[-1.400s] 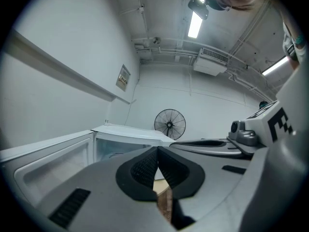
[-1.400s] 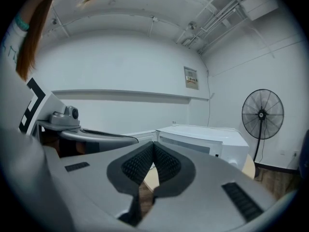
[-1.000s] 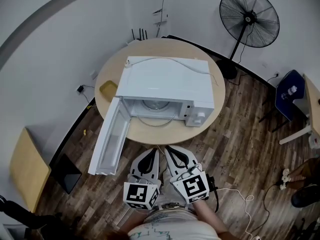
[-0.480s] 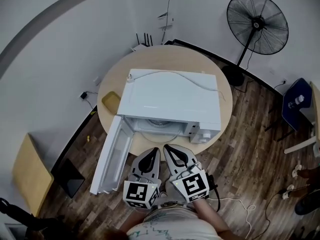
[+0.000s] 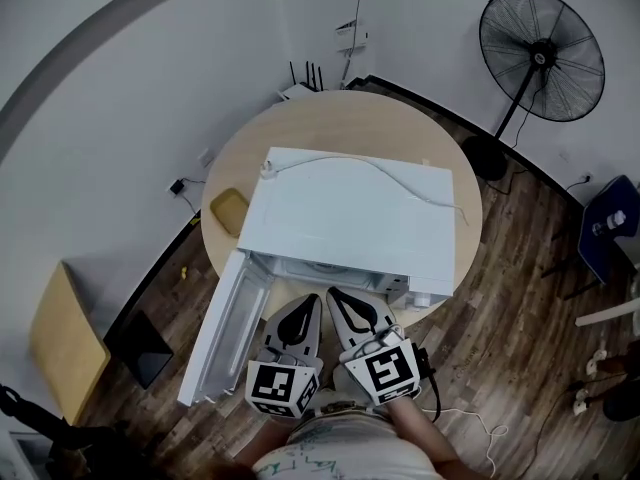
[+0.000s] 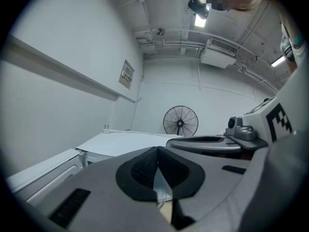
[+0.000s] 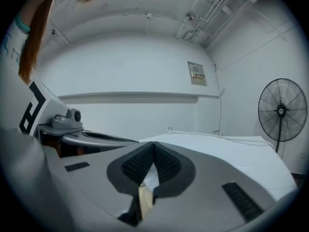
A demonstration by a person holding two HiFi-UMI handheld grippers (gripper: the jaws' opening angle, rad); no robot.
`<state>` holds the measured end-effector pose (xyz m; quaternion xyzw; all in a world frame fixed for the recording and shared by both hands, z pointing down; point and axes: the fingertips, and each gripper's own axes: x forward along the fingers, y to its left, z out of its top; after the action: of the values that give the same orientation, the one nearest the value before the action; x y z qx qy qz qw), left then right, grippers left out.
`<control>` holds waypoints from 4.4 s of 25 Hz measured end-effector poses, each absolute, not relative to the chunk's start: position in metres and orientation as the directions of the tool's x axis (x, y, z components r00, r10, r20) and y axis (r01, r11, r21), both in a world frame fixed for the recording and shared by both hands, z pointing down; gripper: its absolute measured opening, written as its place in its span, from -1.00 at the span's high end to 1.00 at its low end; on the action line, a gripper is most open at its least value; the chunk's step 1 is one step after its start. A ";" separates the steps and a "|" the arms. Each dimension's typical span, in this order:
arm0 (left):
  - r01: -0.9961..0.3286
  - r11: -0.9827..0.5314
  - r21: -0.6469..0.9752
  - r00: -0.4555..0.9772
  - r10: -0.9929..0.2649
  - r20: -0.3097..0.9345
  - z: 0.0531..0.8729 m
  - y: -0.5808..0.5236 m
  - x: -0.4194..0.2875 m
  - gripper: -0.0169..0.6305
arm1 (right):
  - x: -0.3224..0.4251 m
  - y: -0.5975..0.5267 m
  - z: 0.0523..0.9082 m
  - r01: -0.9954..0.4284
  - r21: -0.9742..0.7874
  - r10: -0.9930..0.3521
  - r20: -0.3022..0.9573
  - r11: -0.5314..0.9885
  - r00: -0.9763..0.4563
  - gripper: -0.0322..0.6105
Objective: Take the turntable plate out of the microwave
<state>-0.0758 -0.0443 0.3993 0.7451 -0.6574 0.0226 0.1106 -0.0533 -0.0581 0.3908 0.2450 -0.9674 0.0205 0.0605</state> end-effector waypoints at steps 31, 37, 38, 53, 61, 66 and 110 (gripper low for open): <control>-0.943 -0.302 0.142 0.322 -0.933 0.158 0.389 -0.072 -0.122 0.91 | -0.075 -0.085 0.391 -0.677 0.010 -0.670 0.149 0.736 -0.727 0.93; -0.917 -0.358 0.178 0.385 -0.910 0.156 0.394 -0.075 -0.132 0.91 | -0.077 -0.081 0.395 -0.720 0.011 -0.713 0.153 0.694 -0.684 0.93; -0.912 -0.367 0.184 0.396 -0.905 0.158 0.396 -0.075 -0.132 0.91 | -0.077 -0.080 0.395 -0.730 0.011 -0.721 0.164 0.684 -0.673 0.93; -0.882 -0.440 0.168 0.465 -0.872 0.155 0.400 -0.077 -0.122 0.91 | -0.070 -0.077 0.405 -0.775 0.069 -0.768 0.215 0.628 -0.603 0.93; -0.897 -0.407 0.174 0.437 -0.879 0.193 0.417 -0.076 -0.131 0.91 | -0.076 -0.083 0.419 -0.755 0.052 -0.746 0.213 0.654 -0.631 0.93; -0.905 -0.386 0.180 0.420 -0.878 0.230 0.436 -0.079 -0.135 0.91 | -0.074 -0.088 0.440 -0.754 0.033 -0.736 0.249 0.656 -0.629 0.93; -0.937 -0.201 0.286 0.330 -0.777 0.536 0.608 -0.086 -0.149 0.91 | -0.024 -0.114 0.631 -0.818 -0.075 -0.635 0.592 0.570 -0.497 0.93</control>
<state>-0.1491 -0.0859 0.6077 0.7625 -0.5619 0.1382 0.2895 -0.0243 -0.1135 0.6314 0.4289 -0.8470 0.1762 0.2601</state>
